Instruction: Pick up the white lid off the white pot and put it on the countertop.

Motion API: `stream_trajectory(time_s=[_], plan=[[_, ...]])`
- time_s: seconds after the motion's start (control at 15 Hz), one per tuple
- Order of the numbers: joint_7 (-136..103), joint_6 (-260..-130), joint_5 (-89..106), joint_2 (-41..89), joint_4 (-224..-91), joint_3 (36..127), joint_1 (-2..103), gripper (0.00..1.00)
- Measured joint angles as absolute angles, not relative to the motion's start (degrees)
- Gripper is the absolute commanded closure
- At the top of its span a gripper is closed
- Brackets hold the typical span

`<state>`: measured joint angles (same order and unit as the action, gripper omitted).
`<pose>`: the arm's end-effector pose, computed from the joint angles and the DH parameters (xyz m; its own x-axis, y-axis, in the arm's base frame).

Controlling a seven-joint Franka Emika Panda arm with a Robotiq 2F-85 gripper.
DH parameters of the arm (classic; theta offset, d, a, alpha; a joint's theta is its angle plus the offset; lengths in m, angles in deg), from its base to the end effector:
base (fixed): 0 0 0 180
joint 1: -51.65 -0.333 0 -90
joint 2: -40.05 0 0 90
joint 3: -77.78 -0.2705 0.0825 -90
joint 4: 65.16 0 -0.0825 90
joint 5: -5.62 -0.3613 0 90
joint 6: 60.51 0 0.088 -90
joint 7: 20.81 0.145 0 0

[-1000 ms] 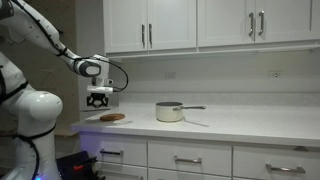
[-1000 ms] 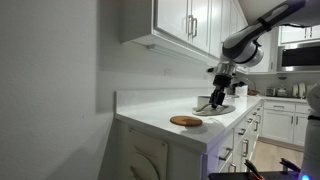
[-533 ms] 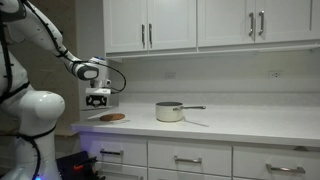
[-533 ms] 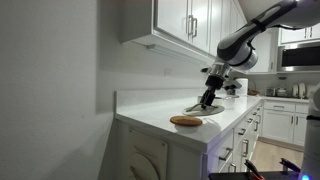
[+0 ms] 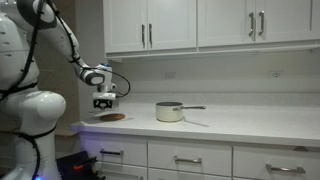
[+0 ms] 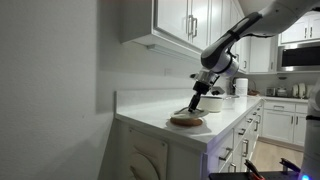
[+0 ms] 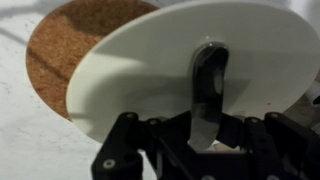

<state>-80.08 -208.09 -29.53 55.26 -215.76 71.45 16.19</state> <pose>0.3272 0.2913 0.2930 0.2867 0.8770 0.3857 0.9578 -0.2715 -0.0946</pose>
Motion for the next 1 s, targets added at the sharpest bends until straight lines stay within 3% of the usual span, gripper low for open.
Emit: stream_trajectory(time_s=[1.0], plan=[[-80.0, -208.2, -28.7, 39.7, -202.5, 65.4, 28.4, 1.0]])
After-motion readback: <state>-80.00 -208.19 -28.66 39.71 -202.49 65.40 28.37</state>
